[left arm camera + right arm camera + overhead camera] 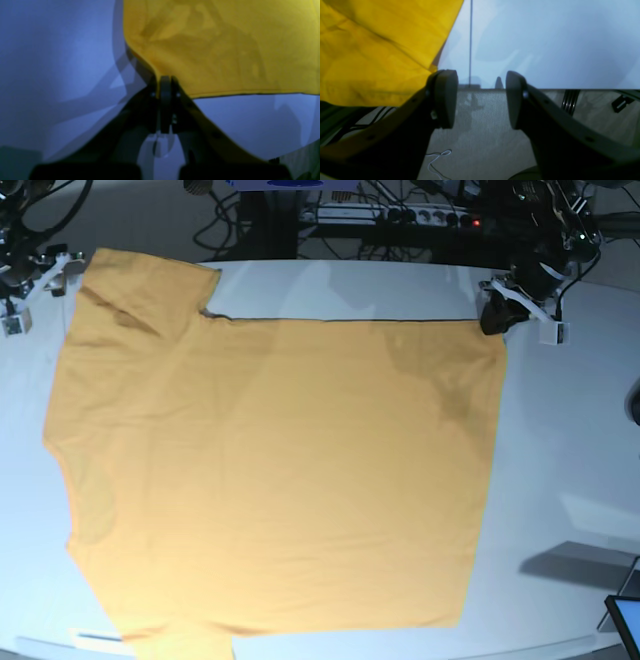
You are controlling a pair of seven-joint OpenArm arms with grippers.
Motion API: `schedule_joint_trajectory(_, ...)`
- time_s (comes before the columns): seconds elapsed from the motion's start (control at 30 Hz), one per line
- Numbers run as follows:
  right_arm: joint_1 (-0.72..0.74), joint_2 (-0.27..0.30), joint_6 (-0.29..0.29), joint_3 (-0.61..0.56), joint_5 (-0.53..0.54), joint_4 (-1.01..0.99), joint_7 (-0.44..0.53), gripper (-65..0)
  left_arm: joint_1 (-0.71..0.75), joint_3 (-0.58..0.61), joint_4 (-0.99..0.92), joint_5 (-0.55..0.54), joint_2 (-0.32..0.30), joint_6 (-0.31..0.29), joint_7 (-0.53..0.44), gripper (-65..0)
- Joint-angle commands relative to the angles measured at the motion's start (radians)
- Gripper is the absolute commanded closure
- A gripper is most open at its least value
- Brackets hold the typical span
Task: Fold the T-shirt properly
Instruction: 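Reposition the right gripper onto the sleeve corner and close it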
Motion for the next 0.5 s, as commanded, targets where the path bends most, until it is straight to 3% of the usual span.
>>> schedule_joint_trajectory(0.0,0.000,0.017,-0.001,0.005,0.010,0.018,0.013,-30.5,0.005,0.000,0.007,0.013,-0.010,0.007,0.013,0.0)
schedule_joint_trajectory(0.27,-0.001,0.027,-0.001,-0.065,-0.007,0.018,0.042,-29.9,0.005,0.000,0.006,0.013,-0.009,0.007,0.012,0.0)
schedule_joint_trajectory(0.37,-0.001,0.021,-0.001,-0.078,-0.105,0.038,0.184,-29.9,0.005,0.000,0.006,0.013,-0.009,0.007,0.012,0.0)
schedule_joint_trajectory(0.47,-0.006,0.020,-0.001,-0.151,-0.289,0.038,0.379,-29.9,0.005,0.000,0.006,0.013,-0.009,0.007,0.012,0.0)
